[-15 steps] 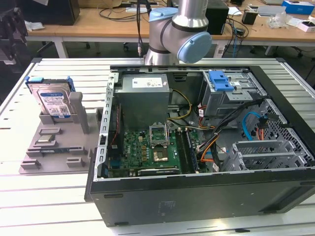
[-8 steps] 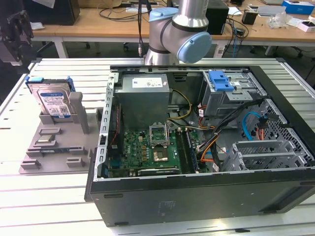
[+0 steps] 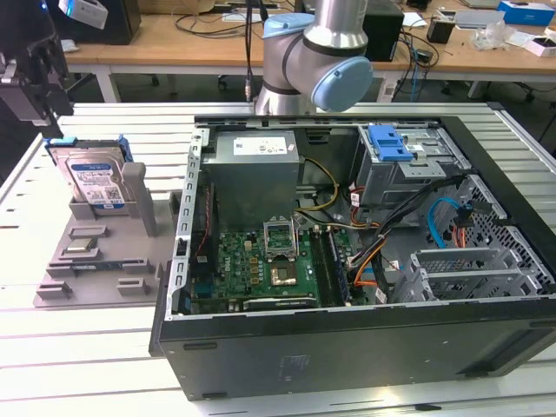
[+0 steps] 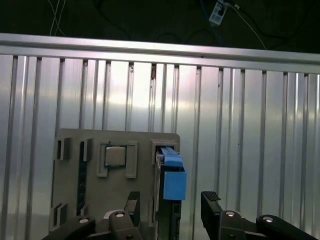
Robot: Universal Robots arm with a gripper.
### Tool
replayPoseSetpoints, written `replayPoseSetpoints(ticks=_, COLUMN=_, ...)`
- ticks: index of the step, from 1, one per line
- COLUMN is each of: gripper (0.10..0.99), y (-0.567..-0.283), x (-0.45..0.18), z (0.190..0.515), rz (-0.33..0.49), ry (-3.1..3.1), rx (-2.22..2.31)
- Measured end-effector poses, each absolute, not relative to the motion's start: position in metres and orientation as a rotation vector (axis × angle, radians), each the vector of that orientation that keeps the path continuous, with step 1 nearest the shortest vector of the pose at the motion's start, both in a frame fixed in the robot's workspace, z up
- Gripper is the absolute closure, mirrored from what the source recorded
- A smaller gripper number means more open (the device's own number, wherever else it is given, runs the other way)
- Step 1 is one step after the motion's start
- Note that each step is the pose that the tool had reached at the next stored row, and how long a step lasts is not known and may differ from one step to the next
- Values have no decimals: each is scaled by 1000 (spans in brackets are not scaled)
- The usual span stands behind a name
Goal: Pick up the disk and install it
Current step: 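Pick up the disk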
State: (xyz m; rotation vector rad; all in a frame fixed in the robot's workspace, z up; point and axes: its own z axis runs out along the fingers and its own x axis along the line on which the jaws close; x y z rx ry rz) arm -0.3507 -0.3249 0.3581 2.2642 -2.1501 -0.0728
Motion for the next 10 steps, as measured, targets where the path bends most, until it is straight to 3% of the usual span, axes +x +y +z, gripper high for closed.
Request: replayPoseSetpoints(ticks=10, gripper=486, y=-325, x=-349, z=349, rz=-73, ry=-2150, rx=2264)
